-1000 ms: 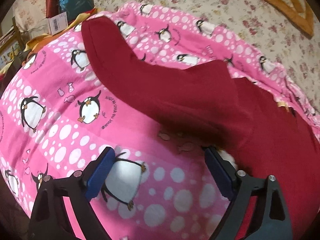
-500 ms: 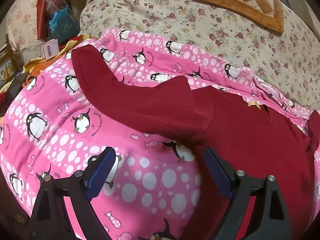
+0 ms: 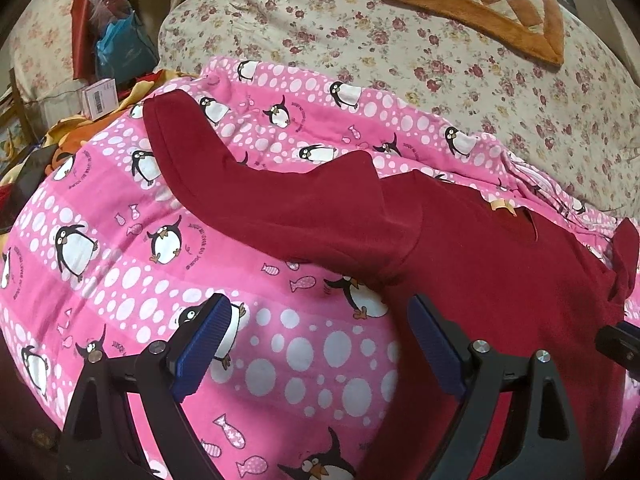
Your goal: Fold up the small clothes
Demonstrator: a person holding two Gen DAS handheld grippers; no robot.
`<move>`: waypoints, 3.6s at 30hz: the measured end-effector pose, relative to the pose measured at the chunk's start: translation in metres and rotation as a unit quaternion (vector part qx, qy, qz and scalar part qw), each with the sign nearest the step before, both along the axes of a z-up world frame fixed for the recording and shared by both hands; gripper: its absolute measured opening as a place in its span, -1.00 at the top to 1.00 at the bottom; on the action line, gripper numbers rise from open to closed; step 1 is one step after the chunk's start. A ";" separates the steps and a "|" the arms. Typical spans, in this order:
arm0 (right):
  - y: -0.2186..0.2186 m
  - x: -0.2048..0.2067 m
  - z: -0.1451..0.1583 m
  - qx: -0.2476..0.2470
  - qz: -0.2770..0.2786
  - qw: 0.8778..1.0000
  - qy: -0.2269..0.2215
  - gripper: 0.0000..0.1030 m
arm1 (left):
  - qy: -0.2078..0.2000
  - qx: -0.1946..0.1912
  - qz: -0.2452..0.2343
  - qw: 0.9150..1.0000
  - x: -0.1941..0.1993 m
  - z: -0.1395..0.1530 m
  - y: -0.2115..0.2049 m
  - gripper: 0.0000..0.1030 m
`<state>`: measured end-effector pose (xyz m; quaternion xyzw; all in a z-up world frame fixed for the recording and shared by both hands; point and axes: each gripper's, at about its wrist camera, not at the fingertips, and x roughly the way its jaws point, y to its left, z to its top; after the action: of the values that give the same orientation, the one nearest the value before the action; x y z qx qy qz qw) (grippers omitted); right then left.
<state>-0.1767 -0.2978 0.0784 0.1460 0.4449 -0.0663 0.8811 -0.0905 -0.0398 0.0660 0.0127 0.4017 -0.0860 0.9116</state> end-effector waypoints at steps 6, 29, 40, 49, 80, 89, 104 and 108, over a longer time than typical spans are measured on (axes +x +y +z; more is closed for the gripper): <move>0.004 0.008 0.000 -0.033 -0.032 0.999 -0.008 -0.99 | 0.002 0.002 -0.003 1.000 0.002 -0.002 -0.003 -0.42; 0.014 0.026 -0.030 -0.037 -0.021 0.999 0.032 -0.99 | 0.013 0.016 -0.016 1.000 0.008 -0.012 -0.021 -0.42; 0.016 0.032 -0.034 -0.037 -0.025 0.998 0.034 -0.99 | 0.015 0.018 -0.012 1.000 0.010 -0.014 -0.020 -0.42; 0.012 0.033 -0.037 -0.030 -0.034 0.998 0.035 -0.99 | 0.017 0.021 -0.014 1.000 0.011 -0.017 -0.022 -0.42; 0.014 0.047 -0.043 -0.017 -0.051 0.997 0.051 -0.99 | 0.014 0.026 -0.004 1.000 0.018 -0.016 -0.022 -0.42; 0.017 0.049 -0.043 -0.025 -0.045 0.997 0.051 -0.99 | 0.014 0.030 -0.002 0.999 0.019 -0.017 -0.021 -0.42; 0.019 0.050 -0.044 -0.027 -0.041 0.997 0.056 -0.99 | 0.015 0.037 0.005 0.999 0.020 -0.018 -0.019 -0.42; 0.020 0.050 -0.045 -0.027 -0.039 0.997 0.056 -0.99 | 0.019 0.039 0.005 0.999 0.021 -0.019 -0.019 -0.42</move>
<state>-0.1267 -0.2780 0.0337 0.1354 0.4858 -0.1204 0.8551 -0.0697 -0.0591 0.0469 0.0446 0.4218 -0.0656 0.9032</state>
